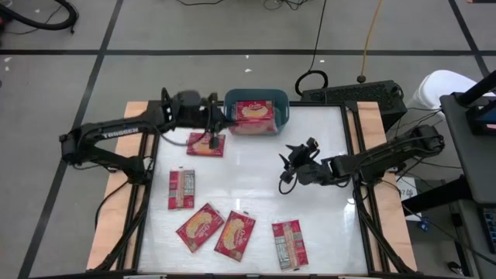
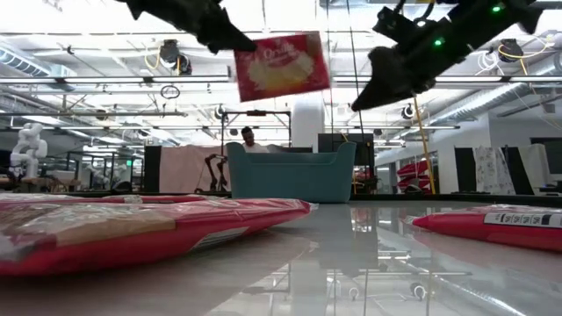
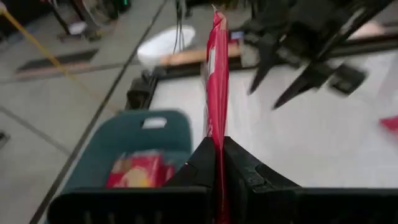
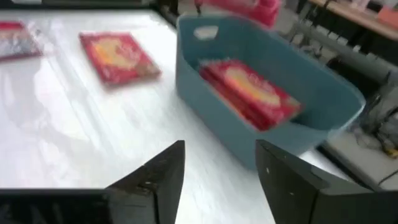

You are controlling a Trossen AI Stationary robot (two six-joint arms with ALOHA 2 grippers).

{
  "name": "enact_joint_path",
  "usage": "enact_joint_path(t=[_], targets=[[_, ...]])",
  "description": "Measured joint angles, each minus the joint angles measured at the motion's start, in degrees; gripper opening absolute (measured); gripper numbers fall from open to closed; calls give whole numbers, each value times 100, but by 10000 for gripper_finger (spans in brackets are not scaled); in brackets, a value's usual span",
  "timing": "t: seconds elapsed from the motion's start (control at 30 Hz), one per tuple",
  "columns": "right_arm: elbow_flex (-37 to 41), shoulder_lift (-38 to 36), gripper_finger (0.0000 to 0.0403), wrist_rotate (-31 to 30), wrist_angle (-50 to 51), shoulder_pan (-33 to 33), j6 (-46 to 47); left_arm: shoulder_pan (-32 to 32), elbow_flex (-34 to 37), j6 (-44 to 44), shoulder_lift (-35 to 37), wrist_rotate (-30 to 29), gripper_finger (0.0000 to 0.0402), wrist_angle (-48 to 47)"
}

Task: Sort popcorn bags into baskets
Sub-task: Put the red popcorn bag into the green bin

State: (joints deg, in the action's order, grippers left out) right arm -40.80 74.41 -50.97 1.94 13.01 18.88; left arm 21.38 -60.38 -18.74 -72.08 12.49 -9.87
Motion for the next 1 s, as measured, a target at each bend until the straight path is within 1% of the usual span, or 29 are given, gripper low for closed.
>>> enact_joint_path(t=[0.03,0.13,0.27,0.37,0.43,0.53,0.63,0.7,0.87,1.0], targets=[[0,-4,191,6,126,32,152,129,-179,-87,-110,64,12,-204],[0,0,190,8,413,150,381,447,-741,-363,-575,281,18,-350],[0,42,183,17,442,326,447,894,-1327,-543,-1299,699,21,-452],[0,36,177,21,436,483,447,1204,-1646,-579,-1853,1000,22,-495],[0,38,174,21,436,598,468,1398,-1808,-579,-2207,1049,23,-496],[0,40,170,23,435,757,558,1680,-1983,-557,-2657,1076,24,-496],[0,40,169,23,437,872,575,1949,-2073,-374,-2975,1394,24,-490],[0,40,169,17,437,925,570,2103,-2082,-247,-3129,1505,25,-494],[0,40,169,12,435,922,549,2302,-2083,-109,-3336,1526,25,-517],[0,40,169,-8,431,922,502,2306,-2083,-276,-3350,1553,26,-610]])
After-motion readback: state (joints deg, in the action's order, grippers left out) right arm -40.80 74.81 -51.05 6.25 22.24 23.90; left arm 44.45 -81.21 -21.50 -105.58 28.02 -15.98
